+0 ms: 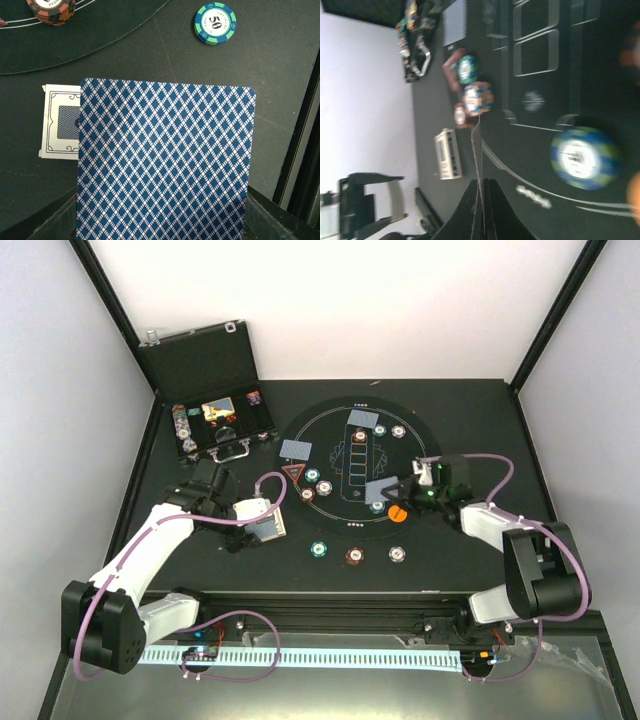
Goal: Distribute texas hold em gaming equipment
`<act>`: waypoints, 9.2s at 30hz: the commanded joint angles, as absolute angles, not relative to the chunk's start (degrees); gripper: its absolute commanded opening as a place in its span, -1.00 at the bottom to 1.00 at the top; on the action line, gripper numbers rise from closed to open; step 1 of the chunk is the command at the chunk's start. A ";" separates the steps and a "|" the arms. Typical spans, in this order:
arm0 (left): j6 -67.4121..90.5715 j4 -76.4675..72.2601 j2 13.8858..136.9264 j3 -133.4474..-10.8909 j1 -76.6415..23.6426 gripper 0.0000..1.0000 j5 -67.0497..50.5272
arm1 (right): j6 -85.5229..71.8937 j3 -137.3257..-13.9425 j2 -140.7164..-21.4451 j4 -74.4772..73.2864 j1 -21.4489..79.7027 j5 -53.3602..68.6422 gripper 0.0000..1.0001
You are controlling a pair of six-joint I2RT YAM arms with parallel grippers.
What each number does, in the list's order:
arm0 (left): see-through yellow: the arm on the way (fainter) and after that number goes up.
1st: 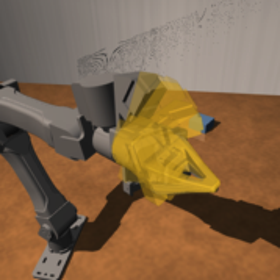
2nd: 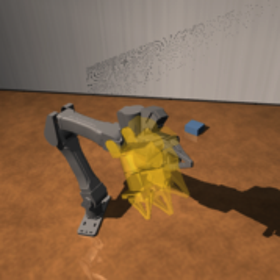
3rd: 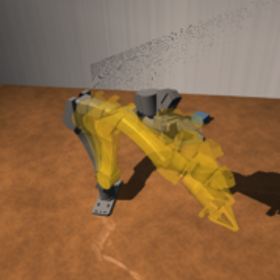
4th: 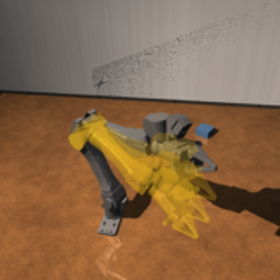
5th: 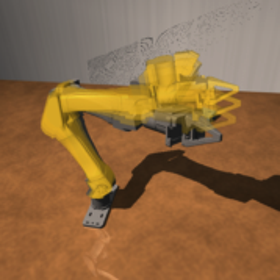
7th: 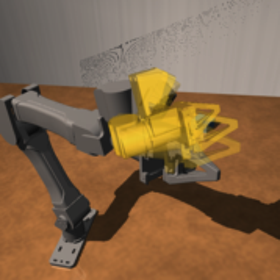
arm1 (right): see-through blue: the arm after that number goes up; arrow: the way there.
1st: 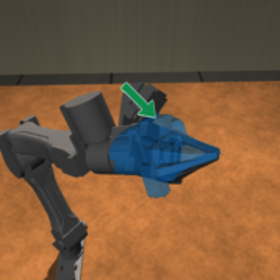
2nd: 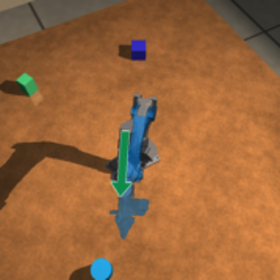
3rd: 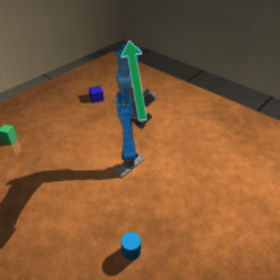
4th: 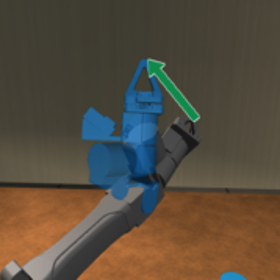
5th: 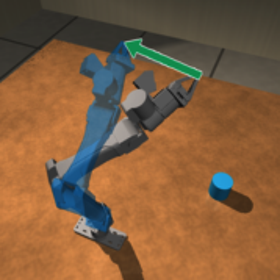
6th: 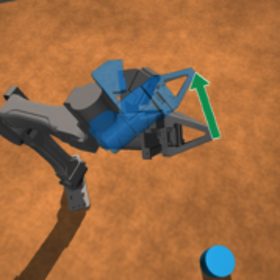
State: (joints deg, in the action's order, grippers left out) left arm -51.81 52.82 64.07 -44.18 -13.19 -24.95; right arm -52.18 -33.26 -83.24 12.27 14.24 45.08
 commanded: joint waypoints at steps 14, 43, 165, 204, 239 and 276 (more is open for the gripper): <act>-52.18 52.71 62.95 -45.83 -12.84 -0.97 -26.46 | -35.71 -31.37 -75.53 -13.40 5.89 30.80 -0.49; -51.62 52.80 63.16 -46.57 -12.86 -0.97 -26.98 | -55.17 -44.55 -79.23 3.82 40.30 35.18 0.78; -50.76 52.91 61.44 -45.15 -12.83 -0.97 -26.00 | -36.81 -96.89 -125.60 -22.96 27.86 30.54 0.10; -50.13 52.12 62.31 -46.14 -12.83 -0.97 -27.24 | -66.14 -58.66 -110.83 29.06 52.78 45.83 0.63; -50.23 52.23 62.24 -45.79 -12.83 -0.97 -26.95 | -63.53 -53.13 -107.89 26.71 46.56 44.31 -0.60; -50.30 51.94 62.55 -45.27 -12.83 -0.97 -26.23 | -53.45 -59.67 -101.41 10.99 22.23 51.92 -0.98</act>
State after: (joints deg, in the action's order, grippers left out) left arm -50.35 52.64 62.63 -44.69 -13.13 -24.75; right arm -48.97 -67.37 -110.13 3.81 18.48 48.64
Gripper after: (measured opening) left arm 0.670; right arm 0.024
